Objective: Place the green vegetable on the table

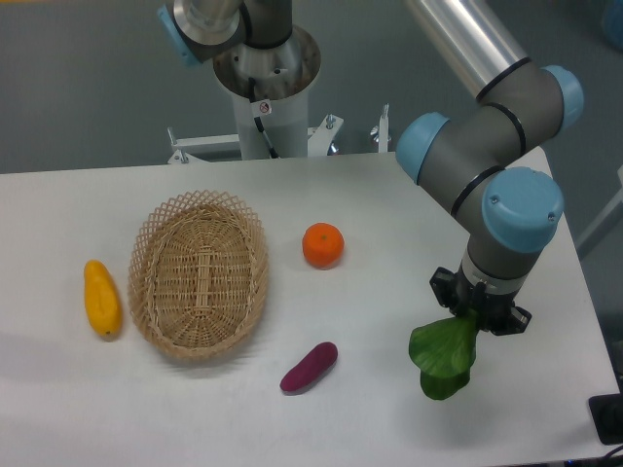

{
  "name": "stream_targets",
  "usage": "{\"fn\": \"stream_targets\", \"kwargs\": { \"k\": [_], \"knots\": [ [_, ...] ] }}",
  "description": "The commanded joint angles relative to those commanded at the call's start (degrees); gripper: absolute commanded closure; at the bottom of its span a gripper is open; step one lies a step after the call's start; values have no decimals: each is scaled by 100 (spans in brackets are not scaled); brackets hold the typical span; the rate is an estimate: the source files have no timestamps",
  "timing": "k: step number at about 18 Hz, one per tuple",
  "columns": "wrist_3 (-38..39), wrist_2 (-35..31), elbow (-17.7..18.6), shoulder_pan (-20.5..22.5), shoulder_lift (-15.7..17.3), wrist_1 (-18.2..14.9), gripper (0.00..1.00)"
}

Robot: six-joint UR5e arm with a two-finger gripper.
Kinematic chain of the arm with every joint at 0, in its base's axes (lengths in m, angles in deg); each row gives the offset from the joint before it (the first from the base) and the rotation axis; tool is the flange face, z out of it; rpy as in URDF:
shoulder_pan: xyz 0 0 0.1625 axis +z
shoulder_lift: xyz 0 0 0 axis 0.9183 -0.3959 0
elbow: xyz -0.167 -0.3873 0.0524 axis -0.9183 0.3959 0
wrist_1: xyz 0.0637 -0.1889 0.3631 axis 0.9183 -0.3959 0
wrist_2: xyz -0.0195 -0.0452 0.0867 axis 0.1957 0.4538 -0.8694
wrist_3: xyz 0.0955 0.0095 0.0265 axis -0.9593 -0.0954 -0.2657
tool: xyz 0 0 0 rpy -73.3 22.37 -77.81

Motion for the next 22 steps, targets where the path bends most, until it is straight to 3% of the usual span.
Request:
{"fn": "stream_targets", "kwargs": {
  "k": [16, 19, 22],
  "knots": [
    [-18, 26, 53, 0, 9, 0, 71],
    [-18, 35, 175, 0, 79, 44, 71],
    [-157, 35, 535, 26, 316, 79, 72]
  ]
}}
